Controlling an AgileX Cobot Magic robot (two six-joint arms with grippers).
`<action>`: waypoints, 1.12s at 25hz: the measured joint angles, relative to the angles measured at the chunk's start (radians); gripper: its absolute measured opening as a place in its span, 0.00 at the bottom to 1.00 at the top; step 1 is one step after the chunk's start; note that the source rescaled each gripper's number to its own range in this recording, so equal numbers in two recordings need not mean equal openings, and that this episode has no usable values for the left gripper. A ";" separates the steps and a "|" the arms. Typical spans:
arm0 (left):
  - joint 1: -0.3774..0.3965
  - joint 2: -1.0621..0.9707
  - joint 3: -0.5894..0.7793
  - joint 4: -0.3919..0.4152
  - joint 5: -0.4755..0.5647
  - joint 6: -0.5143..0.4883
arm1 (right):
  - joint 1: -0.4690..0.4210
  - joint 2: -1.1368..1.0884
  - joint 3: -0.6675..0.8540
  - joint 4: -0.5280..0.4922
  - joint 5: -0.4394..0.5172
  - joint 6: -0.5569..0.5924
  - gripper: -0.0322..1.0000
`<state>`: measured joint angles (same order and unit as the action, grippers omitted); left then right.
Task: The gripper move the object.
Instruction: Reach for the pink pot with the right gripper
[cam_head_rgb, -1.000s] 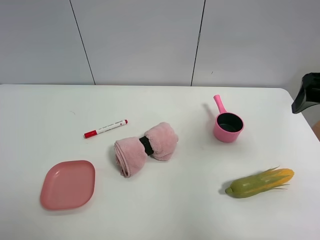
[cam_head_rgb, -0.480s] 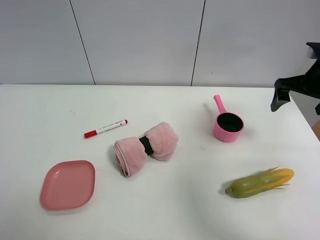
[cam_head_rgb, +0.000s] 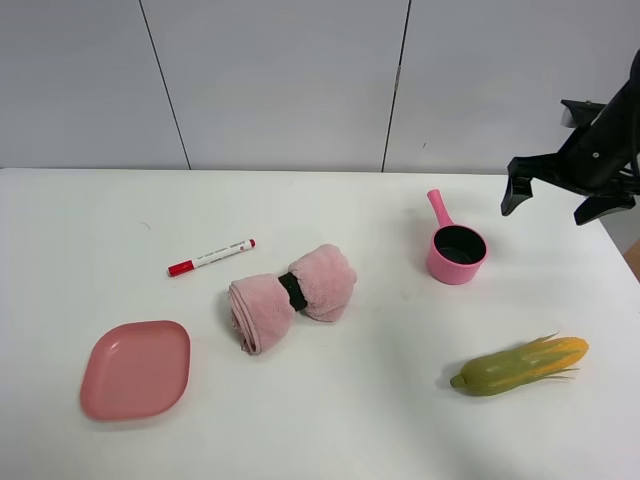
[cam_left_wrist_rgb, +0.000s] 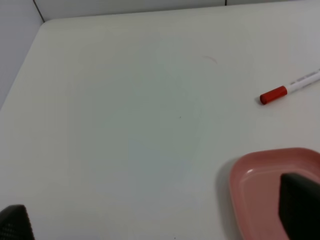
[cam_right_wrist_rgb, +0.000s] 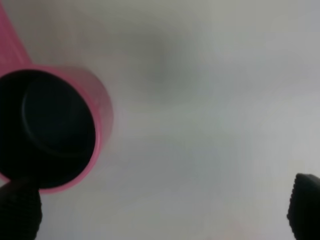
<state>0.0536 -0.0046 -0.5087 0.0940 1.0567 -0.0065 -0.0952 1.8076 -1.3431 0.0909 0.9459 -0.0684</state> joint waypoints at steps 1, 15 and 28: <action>0.000 0.000 0.000 0.000 0.000 0.000 | 0.000 0.011 0.000 0.000 -0.005 -0.014 1.00; 0.000 0.000 0.000 0.000 0.000 0.007 | 0.078 0.128 -0.003 0.042 -0.123 -0.171 1.00; 0.000 0.000 0.000 0.000 0.000 0.007 | 0.128 0.211 -0.003 -0.060 -0.188 -0.129 1.00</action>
<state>0.0536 -0.0046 -0.5087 0.0940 1.0567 0.0000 0.0327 2.0190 -1.3463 0.0305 0.7577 -0.1977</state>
